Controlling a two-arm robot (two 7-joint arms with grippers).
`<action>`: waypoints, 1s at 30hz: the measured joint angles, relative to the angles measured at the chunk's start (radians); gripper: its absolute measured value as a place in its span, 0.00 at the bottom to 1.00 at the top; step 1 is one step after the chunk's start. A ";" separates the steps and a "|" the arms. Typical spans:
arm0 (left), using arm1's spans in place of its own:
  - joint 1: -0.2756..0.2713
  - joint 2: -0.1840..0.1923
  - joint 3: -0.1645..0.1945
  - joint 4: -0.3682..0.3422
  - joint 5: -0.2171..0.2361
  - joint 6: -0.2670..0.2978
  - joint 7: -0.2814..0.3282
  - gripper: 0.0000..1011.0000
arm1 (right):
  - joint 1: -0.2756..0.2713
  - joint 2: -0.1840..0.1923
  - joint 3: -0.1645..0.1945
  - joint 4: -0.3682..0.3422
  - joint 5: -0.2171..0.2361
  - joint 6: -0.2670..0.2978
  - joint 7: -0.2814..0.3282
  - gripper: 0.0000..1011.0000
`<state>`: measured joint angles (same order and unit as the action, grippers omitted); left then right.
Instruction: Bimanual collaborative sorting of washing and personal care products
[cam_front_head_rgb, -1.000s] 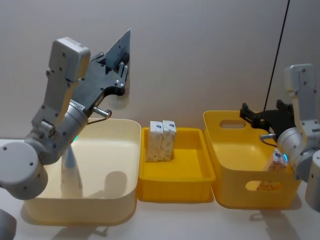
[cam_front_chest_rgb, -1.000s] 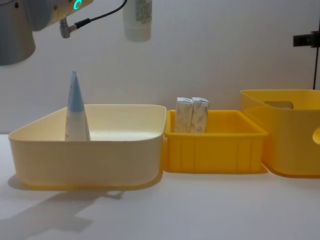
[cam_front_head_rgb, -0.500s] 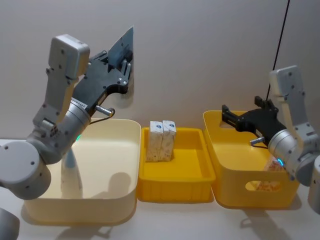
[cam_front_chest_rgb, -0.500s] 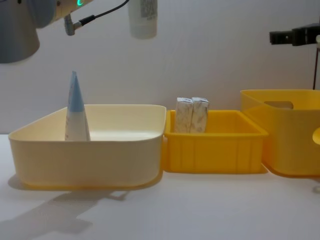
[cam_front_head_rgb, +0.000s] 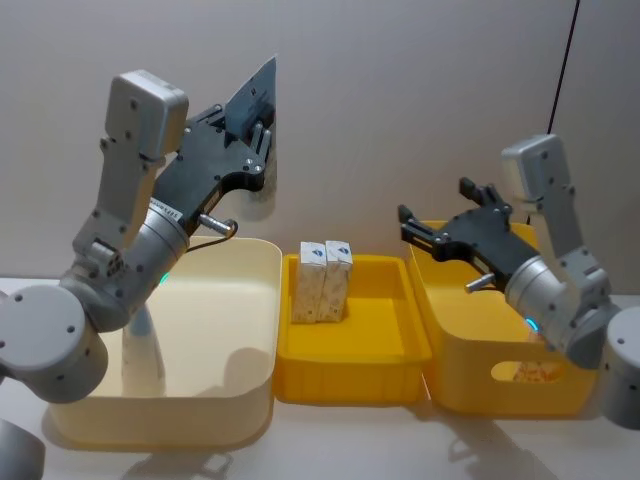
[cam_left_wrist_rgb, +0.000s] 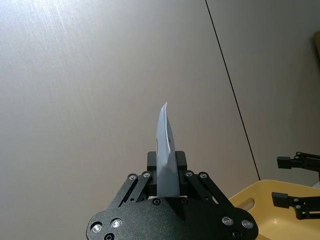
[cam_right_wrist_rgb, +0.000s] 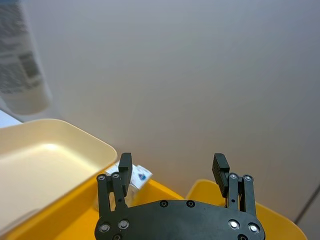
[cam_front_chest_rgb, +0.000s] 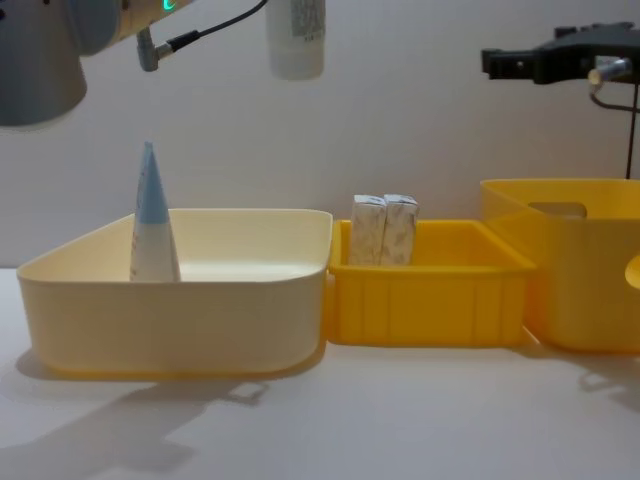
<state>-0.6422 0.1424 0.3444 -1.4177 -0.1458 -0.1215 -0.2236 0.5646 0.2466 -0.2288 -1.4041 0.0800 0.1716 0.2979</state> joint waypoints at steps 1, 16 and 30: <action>0.002 -0.001 0.000 -0.003 0.004 0.002 0.001 0.20 | 0.003 0.000 -0.005 0.005 0.002 -0.008 0.006 0.99; 0.019 -0.002 -0.008 -0.025 0.038 0.016 0.017 0.20 | 0.086 -0.032 -0.082 0.134 0.055 -0.169 0.161 0.99; 0.028 -0.005 -0.016 -0.034 0.059 0.017 0.023 0.20 | 0.222 -0.106 -0.157 0.339 0.112 -0.237 0.325 0.99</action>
<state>-0.6144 0.1373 0.3288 -1.4520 -0.0871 -0.1044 -0.2007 0.7870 0.1404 -0.3856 -1.0649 0.1924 -0.0656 0.6225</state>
